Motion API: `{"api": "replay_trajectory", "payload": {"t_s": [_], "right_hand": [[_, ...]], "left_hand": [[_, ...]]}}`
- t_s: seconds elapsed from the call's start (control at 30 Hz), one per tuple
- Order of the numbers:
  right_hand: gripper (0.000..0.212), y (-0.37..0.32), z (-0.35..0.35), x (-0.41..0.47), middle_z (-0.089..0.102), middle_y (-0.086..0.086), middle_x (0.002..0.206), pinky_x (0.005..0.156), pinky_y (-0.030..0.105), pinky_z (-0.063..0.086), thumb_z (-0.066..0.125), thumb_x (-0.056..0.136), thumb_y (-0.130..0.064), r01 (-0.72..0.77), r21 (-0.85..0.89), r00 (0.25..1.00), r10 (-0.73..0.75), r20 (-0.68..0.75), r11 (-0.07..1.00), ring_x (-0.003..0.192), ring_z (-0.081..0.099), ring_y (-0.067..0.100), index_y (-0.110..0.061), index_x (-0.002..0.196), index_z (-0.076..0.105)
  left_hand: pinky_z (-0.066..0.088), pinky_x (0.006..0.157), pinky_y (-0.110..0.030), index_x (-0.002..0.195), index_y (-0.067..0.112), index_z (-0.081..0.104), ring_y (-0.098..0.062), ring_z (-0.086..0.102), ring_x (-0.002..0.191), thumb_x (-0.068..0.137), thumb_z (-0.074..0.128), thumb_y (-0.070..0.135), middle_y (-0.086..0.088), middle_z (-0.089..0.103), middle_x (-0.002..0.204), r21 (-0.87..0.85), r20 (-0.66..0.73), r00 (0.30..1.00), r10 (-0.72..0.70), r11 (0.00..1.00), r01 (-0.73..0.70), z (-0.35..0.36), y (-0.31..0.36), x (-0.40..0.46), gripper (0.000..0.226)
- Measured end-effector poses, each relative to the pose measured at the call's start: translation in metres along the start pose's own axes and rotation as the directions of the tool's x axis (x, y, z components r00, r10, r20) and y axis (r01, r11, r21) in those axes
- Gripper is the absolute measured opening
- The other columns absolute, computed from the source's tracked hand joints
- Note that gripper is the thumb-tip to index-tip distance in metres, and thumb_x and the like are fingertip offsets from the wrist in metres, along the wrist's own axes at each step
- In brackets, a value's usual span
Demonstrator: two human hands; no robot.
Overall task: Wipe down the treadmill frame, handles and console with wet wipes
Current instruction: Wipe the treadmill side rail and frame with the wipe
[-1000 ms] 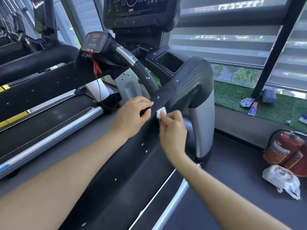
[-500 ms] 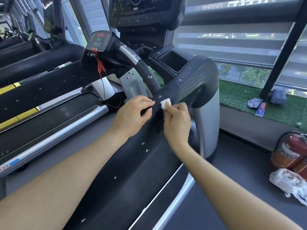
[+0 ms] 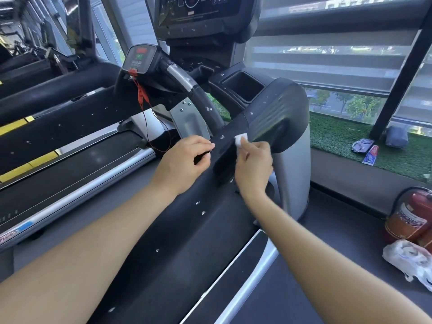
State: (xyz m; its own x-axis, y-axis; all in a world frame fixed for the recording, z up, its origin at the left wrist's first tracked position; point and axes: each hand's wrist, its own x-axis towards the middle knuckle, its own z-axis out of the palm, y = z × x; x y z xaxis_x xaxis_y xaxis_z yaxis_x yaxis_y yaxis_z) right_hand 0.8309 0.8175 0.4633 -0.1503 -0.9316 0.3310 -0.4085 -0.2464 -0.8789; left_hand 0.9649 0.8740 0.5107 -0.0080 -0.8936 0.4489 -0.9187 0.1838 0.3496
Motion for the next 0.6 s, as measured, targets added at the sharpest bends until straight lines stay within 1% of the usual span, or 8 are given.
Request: {"api": "replay_trajectory", "payload": {"t_s": [0.07,0.17,0.23,0.3,0.33,0.4,0.47,0.6], "right_hand": [[0.031,-0.002,0.002,-0.026,0.047,0.002,0.098,0.073,0.028,0.041,0.047,0.096,-0.013,0.125,0.017,0.992,-0.125,0.024,0.992,0.077,0.051,0.019,-0.02,0.123,0.062],[0.033,0.0,0.003,-0.02,0.047,0.002,0.097,0.073,0.026,0.041,0.047,0.096,-0.014,0.156,0.046,0.988,-0.156,0.002,0.987,0.077,0.05,0.017,-0.02,0.126,0.061],[0.023,0.004,0.003,0.003,0.045,0.003,0.093,0.07,0.027,0.037,0.045,0.096,-0.017,0.037,0.063,0.999,-0.037,-0.012,0.997,0.072,0.046,0.019,-0.019,0.101,0.067],[0.029,0.011,0.003,0.026,0.042,0.006,0.086,0.066,0.026,0.034,0.04,0.095,-0.024,-0.167,0.144,0.985,0.172,-0.023,0.975,0.063,0.038,0.019,-0.023,0.068,0.052],[0.031,0.017,0.005,0.032,0.043,0.008,0.084,0.065,0.026,0.034,0.038,0.095,-0.026,-0.238,0.171,0.969,0.246,-0.028,0.956,0.062,0.036,0.019,-0.024,0.065,0.045],[0.027,0.027,0.009,0.033,0.047,0.01,0.086,0.062,0.025,0.034,0.038,0.097,-0.029,-0.303,0.187,0.949,0.314,-0.028,0.934,0.062,0.038,0.018,-0.024,0.071,0.046],[0.025,0.027,0.011,0.017,0.048,0.009,0.087,0.065,0.023,0.034,0.04,0.098,-0.03,-0.307,0.203,0.949,0.314,-0.002,0.93,0.062,0.04,0.015,-0.021,0.081,0.057],[0.024,0.011,0.009,-0.045,0.049,0.0,0.09,0.069,0.017,0.037,0.046,0.099,-0.028,-0.102,0.226,0.993,0.084,0.087,0.969,0.068,0.048,0.009,-0.023,0.105,0.068]], "left_hand": [[0.04,0.087,-0.019,0.114,0.017,0.069,-0.01,0.056,0.106,0.092,0.055,0.014,0.01,0.063,0.116,0.011,-0.005,1.0,0.005,1.0,-0.005,0.0,0.0,0.0,0.026],[0.041,0.089,-0.021,0.113,0.016,0.069,-0.01,0.056,0.107,0.092,0.056,0.014,0.01,0.063,0.116,0.014,-0.011,1.0,0.011,1.0,-0.01,0.0,0.001,0.0,0.025],[0.041,0.089,-0.021,0.112,0.016,0.07,-0.01,0.056,0.106,0.091,0.056,0.013,0.01,0.063,0.115,0.009,-0.015,1.0,0.007,1.0,-0.007,0.001,0.001,0.0,0.025],[0.04,0.089,-0.019,0.112,0.017,0.07,-0.009,0.056,0.106,0.091,0.056,0.013,0.01,0.063,0.115,0.012,-0.015,1.0,0.001,1.0,-0.001,0.0,0.001,0.0,0.025],[0.04,0.088,-0.019,0.112,0.017,0.07,-0.009,0.055,0.106,0.091,0.056,0.014,0.011,0.063,0.115,0.016,-0.013,1.0,-0.001,1.0,0.001,0.0,0.001,0.0,0.025],[0.04,0.087,-0.019,0.112,0.017,0.07,-0.008,0.055,0.105,0.091,0.056,0.014,0.011,0.063,0.115,0.024,-0.015,1.0,-0.002,1.0,0.002,-0.001,0.002,-0.001,0.025],[0.038,0.086,-0.017,0.112,0.017,0.07,-0.007,0.054,0.105,0.091,0.056,0.014,0.011,0.063,0.115,0.026,-0.02,1.0,-0.005,1.0,0.005,0.0,0.003,-0.001,0.025],[0.037,0.087,-0.016,0.112,0.016,0.07,-0.009,0.055,0.106,0.091,0.056,0.013,0.009,0.063,0.116,0.05,-0.014,1.0,0.011,0.999,-0.01,-0.001,0.003,-0.001,0.025]]}}
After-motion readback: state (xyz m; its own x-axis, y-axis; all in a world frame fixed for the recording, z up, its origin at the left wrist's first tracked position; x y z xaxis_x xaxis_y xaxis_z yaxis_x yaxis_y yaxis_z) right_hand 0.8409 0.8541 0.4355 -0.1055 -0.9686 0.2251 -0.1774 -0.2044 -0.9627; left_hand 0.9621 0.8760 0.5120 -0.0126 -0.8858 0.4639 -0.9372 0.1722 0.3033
